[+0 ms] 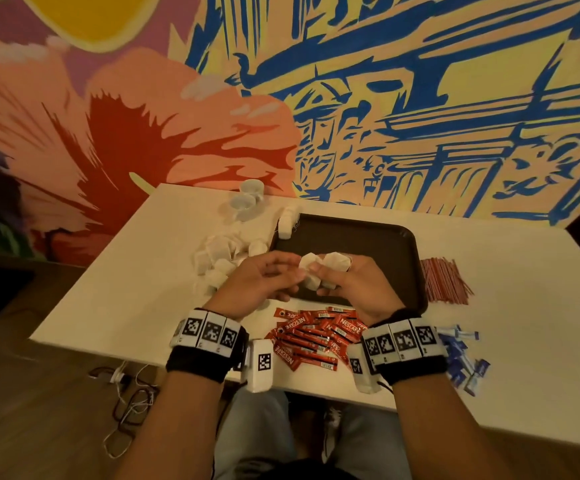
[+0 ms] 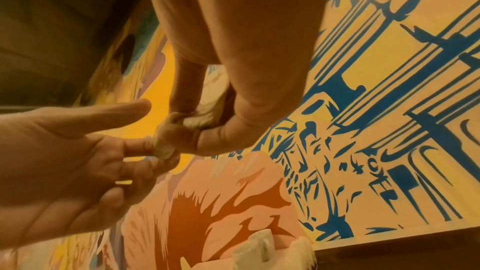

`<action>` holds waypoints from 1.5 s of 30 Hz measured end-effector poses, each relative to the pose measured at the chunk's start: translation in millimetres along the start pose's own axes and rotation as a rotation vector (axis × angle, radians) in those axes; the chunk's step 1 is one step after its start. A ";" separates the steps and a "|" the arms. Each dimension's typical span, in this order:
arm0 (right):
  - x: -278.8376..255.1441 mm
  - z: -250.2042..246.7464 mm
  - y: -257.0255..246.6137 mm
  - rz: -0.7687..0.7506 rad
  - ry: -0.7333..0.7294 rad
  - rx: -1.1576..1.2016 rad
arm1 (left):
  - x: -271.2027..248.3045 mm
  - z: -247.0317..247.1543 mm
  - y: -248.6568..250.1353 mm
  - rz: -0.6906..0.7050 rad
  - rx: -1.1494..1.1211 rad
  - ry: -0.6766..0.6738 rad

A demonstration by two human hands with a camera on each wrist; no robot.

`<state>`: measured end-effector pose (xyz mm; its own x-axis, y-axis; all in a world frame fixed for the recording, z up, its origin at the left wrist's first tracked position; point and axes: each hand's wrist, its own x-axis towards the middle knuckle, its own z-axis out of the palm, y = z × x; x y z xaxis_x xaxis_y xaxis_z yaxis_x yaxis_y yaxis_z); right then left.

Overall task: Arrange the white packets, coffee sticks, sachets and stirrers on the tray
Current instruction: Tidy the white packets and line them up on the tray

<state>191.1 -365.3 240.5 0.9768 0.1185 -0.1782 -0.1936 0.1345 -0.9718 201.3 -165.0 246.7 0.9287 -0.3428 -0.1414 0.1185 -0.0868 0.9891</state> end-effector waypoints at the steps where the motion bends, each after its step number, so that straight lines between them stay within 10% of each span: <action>1: -0.8 1.9 -0.1 -0.015 -0.010 -0.015 | -0.6 0.6 1.6 0.009 0.014 0.005; 26: 6.2 -14.2 -11.5 -0.069 0.300 0.041 | 5.4 -18.6 -13.7 0.014 0.018 0.349; 35: 1.4 12.4 -3.8 0.024 -0.070 -0.230 | -0.9 7.8 -14.4 0.086 0.106 0.145; 45: 4.8 9.7 -9.2 -0.159 -0.042 -0.377 | -2.1 1.4 -19.2 0.086 0.253 0.043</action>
<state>196.7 -356.5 250.1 0.9858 0.1663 -0.0223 0.0141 -0.2147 -0.9766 196.6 -163.9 227.9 0.9464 -0.3193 -0.0499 -0.0481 -0.2916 0.9553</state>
